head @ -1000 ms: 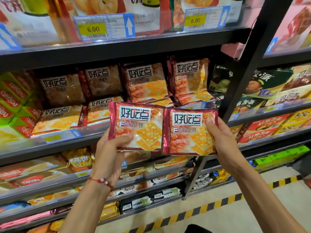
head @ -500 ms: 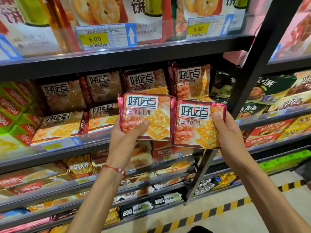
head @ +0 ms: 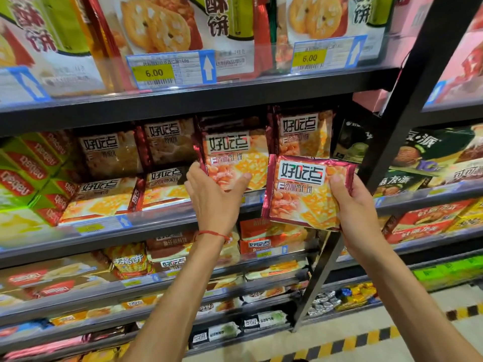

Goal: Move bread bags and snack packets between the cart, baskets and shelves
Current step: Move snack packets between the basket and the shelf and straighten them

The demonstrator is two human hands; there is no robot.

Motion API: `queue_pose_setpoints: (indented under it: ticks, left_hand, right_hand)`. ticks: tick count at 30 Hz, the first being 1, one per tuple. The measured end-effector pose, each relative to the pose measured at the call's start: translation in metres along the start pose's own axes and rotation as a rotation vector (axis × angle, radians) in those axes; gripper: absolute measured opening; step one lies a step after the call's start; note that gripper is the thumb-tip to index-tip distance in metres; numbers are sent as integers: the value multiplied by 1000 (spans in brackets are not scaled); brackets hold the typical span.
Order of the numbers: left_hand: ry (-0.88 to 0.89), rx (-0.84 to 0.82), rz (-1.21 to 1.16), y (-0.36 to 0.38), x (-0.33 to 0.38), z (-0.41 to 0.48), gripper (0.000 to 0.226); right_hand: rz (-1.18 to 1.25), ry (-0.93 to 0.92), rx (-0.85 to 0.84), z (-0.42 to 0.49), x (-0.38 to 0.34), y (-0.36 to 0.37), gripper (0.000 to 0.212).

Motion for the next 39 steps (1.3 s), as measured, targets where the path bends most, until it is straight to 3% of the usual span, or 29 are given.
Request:
queue_pose_setpoints:
  ticks: [3,16,25,28,32,34,37,39]
  left_hand:
    - [15,-42,129,3,-2,2,95]
    - [-89,99,268,6,6,14,70]
    - [-106,81,460,14,10,20,61]
    - [-74,51,440,14,7,17,63]
    - [-31,53,239,9,-2,11,92]
    - [12,92,122,4,2,0,96]
    - [230,188,21,-4,27,-24,66]
    - [333,61,-41,7,45,-29,47]
  right_hand:
    - [9,1,-1,4,1,-3,32]
    - [28,13,-38,24,-2,-6,34]
    - [-14,-35,-34,34,-11,-4,35]
    - [-1,-52,-16,38,-15,-5,36]
    - [-37,-80,27,44,-23,-7,36]
    - [-64,-89,39,46,-27,-6,34]
    - [-94,-119,54,45,-32,-5,33]
    - [-130,-144,64,46,-35,-5,34]
Point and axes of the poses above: each hand's wrist, its own z-axis towards the middle knuckle, its own y-axis out of the palm, x = y × z, the point moved 8 cm from there along z, towards the middle knuckle, and after that the axes turned 10 degrees about -x, right-handed, at the moved point
